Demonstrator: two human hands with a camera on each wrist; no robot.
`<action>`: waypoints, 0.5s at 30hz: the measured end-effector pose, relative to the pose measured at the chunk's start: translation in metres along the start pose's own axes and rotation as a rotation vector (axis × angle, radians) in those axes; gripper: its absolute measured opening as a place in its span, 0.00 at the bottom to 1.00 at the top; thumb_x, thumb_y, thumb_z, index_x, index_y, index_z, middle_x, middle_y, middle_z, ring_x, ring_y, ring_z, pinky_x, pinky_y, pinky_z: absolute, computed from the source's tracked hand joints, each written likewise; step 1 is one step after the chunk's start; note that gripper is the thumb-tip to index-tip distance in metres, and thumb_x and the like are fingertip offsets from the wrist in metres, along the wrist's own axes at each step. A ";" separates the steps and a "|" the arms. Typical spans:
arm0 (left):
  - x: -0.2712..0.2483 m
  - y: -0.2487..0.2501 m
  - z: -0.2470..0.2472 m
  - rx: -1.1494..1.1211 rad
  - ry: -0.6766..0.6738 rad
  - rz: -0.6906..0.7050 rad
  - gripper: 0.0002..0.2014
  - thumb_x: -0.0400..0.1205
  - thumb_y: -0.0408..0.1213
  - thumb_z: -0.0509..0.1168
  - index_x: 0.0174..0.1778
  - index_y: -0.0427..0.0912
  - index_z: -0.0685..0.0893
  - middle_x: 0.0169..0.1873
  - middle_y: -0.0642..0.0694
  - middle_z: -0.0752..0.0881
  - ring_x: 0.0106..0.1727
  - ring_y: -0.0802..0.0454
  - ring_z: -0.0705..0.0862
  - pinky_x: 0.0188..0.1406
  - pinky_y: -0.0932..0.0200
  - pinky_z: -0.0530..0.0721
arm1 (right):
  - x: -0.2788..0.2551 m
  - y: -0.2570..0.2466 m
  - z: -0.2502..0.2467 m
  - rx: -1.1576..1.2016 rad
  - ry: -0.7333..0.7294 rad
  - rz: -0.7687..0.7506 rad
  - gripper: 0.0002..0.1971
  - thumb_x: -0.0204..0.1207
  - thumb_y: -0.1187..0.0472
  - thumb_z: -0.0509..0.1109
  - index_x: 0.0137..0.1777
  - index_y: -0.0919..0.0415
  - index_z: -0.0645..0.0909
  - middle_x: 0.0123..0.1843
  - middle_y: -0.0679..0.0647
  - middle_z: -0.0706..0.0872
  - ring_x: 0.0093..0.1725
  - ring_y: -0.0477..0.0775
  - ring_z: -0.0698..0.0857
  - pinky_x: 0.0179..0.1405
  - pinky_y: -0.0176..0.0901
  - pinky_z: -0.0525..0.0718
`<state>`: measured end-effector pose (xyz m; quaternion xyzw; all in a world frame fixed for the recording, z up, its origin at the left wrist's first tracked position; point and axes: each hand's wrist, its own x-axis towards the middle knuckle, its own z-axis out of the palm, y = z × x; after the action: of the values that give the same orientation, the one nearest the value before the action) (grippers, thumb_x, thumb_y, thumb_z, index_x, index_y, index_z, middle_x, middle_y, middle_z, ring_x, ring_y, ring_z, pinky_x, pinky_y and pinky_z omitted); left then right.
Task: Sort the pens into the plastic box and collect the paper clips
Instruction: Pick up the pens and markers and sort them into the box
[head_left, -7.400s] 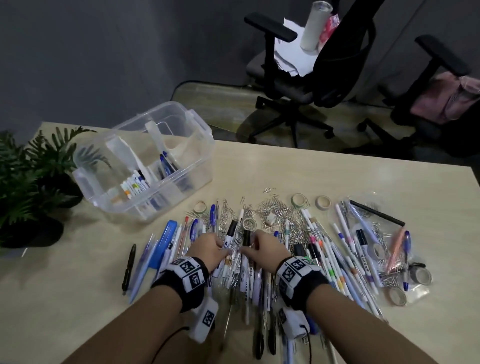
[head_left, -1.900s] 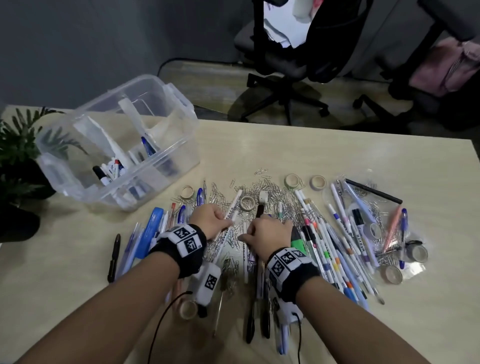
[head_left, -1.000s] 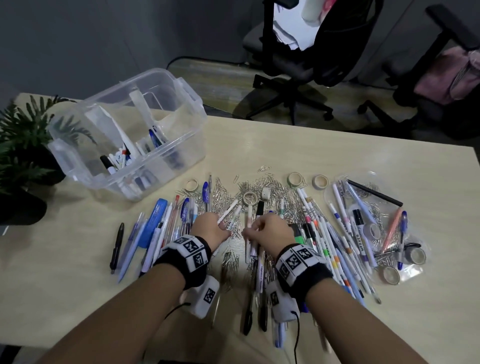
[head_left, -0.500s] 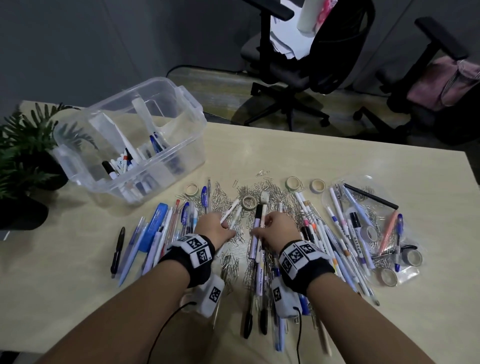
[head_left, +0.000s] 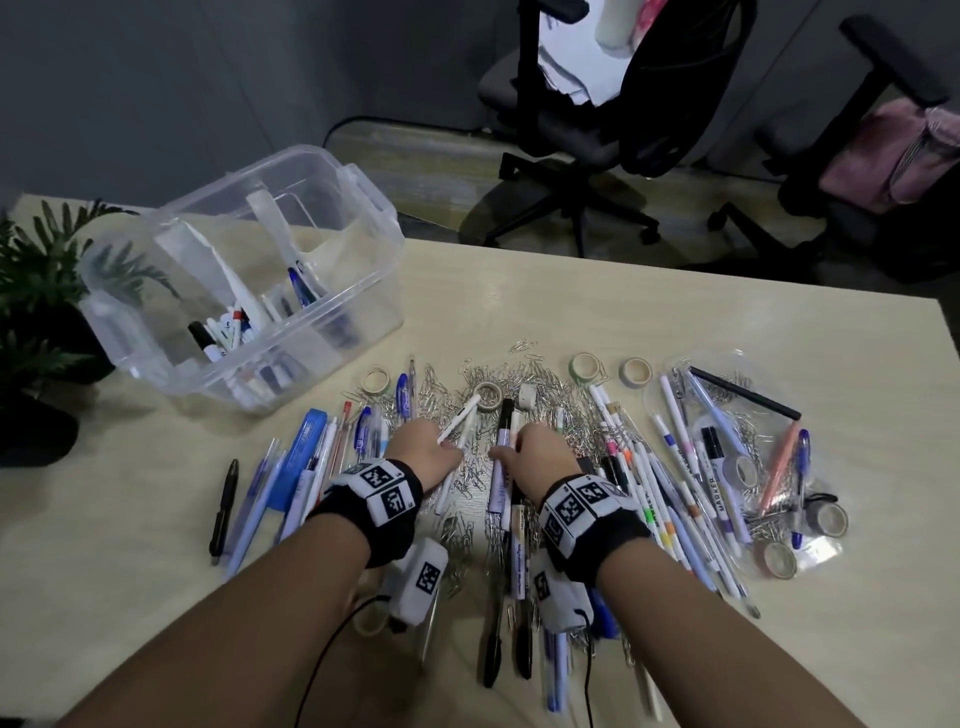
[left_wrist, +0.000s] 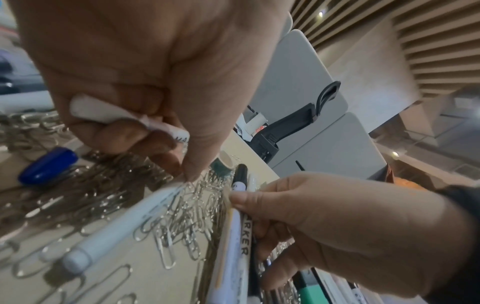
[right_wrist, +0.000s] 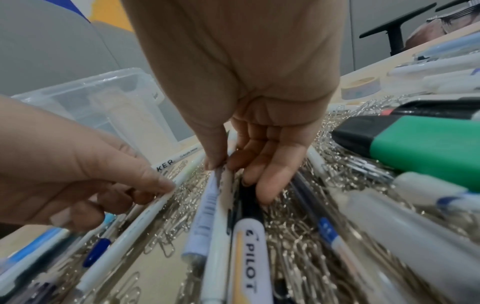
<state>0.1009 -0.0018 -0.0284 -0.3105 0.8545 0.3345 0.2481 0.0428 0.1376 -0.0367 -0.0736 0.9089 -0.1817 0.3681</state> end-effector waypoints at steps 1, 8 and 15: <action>0.000 -0.001 -0.001 -0.008 -0.008 0.019 0.15 0.81 0.40 0.64 0.30 0.41 0.70 0.27 0.48 0.71 0.28 0.53 0.71 0.24 0.59 0.67 | -0.001 0.001 -0.001 0.010 0.007 -0.008 0.18 0.78 0.47 0.69 0.38 0.63 0.77 0.36 0.56 0.84 0.35 0.55 0.85 0.43 0.49 0.88; -0.023 -0.004 -0.022 -0.209 -0.165 0.070 0.13 0.84 0.44 0.63 0.37 0.42 0.74 0.31 0.47 0.74 0.30 0.52 0.73 0.28 0.61 0.70 | -0.022 0.011 -0.015 0.210 0.034 -0.023 0.14 0.77 0.53 0.71 0.38 0.60 0.73 0.34 0.54 0.80 0.29 0.50 0.78 0.40 0.47 0.88; -0.049 -0.006 -0.035 -0.492 -0.291 0.072 0.08 0.85 0.39 0.62 0.49 0.36 0.78 0.45 0.40 0.91 0.30 0.49 0.82 0.22 0.60 0.73 | -0.047 0.022 -0.032 0.360 0.123 -0.066 0.13 0.80 0.57 0.69 0.36 0.57 0.69 0.33 0.51 0.77 0.29 0.46 0.76 0.29 0.37 0.79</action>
<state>0.1309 -0.0125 0.0229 -0.2797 0.7134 0.5815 0.2734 0.0542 0.1792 0.0061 -0.0252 0.8797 -0.3574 0.3126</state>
